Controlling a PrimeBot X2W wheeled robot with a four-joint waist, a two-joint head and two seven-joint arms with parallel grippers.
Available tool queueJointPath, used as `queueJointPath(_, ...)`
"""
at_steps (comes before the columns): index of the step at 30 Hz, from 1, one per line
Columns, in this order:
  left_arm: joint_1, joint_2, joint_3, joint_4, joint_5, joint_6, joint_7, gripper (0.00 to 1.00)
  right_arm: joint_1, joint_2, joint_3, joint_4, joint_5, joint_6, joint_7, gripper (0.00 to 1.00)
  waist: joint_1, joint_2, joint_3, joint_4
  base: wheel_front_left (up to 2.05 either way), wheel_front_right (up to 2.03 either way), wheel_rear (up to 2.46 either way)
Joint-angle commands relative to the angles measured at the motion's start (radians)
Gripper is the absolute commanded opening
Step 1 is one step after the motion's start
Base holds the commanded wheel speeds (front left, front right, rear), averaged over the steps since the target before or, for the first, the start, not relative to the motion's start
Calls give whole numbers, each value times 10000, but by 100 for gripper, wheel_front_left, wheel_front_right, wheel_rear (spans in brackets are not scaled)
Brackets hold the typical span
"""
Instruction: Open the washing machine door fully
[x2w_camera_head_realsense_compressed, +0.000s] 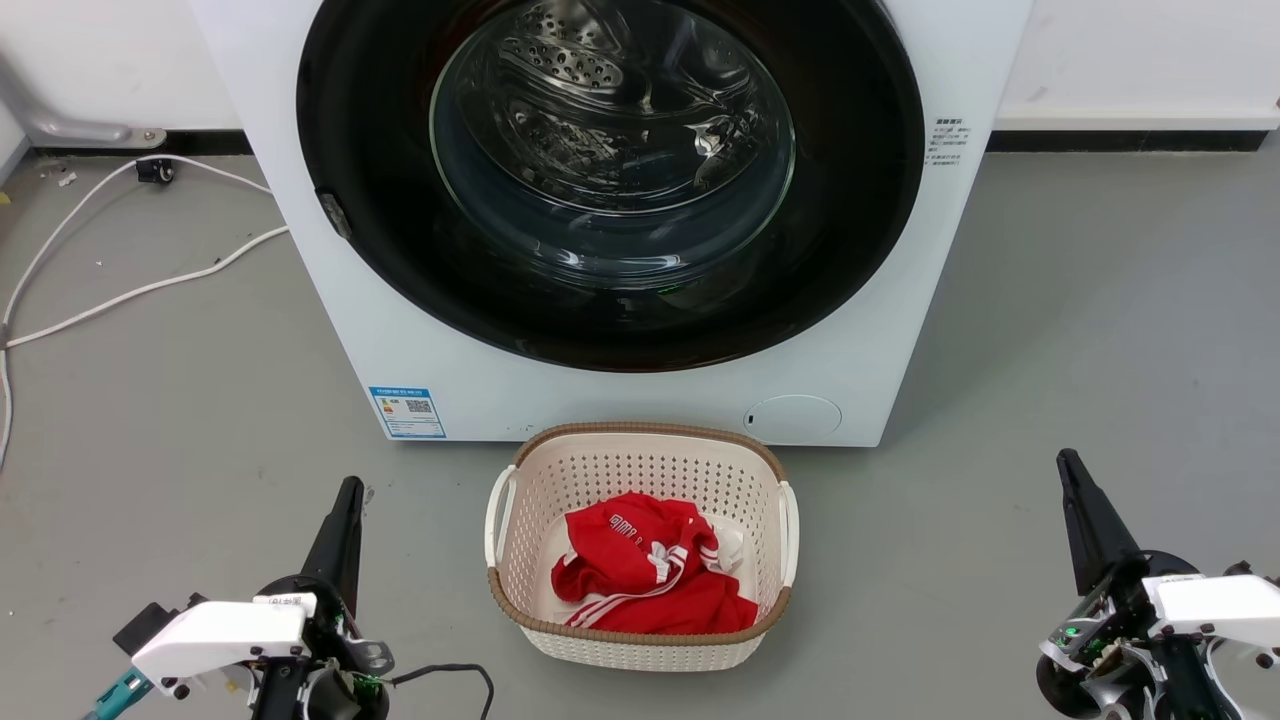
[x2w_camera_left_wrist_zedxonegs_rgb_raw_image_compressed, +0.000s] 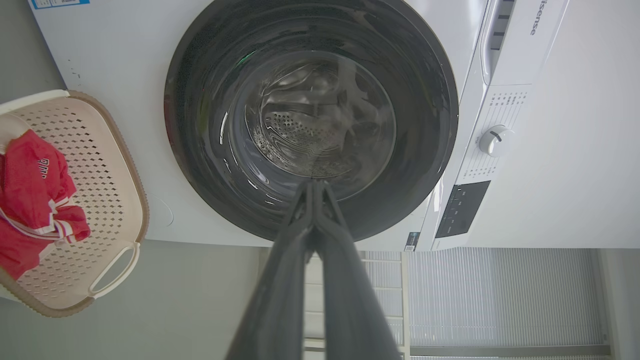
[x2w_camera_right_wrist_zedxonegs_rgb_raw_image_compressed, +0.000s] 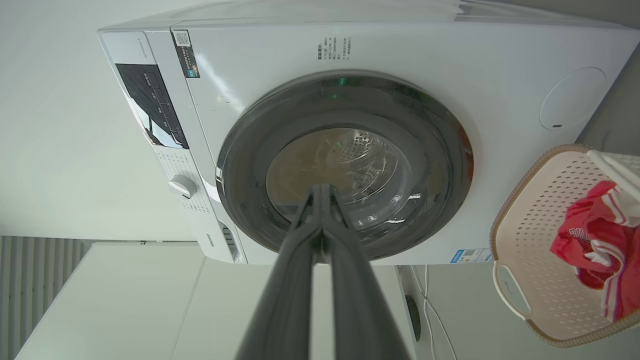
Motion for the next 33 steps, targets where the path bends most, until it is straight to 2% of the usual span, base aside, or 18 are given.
queueJointPath(1, -89, -1, 19, 16, 31, 0, 29, 0, -125, 28, -13, 13, -52, 4, 39, 0, 0, 0, 0, 0, 0, 0, 0)
queueJointPath(2, -90, -2, 21, 16, 34, 0, 32, 0, -124, 30, -17, 13, -48, 4, 29, 0, 0, 0, 0, 0, 0, 0, 0)
queueJointPath(3, 15, -10, 3, 27, 7, 0, 11, 100, 21, 6, 0, 21, -14, 2, 19, 100, 0, 0, 0, 0, 0, 0, 0)
queueJointPath(12, 186, -40, -235, -191, 218, 0, -377, 100, 290, 24, 107, -289, -190, 0, -376, 100, 0, 0, -14, -9, 0, 0, 0)
queueJointPath(18, 234, -45, -230, -529, 1042, 0, -659, 100, 428, 30, 147, -609, -848, 0, -658, 100, 0, 0, -37, -11, 0, 0, 0)
queueJointPath(23, 203, -50, -221, -884, 2191, 0, -876, 100, 475, 35, 252, -955, -2112, 1, -878, 100, 0, 0, -34, -3, 0, 0, 0)
queueJointPath(33, 279, -59, -339, -1442, 4711, 0, -1273, 100, 575, 45, 485, -1629, -5377, 1, -1281, 100, 0, 0, -60, 11, 0, 0, 0)
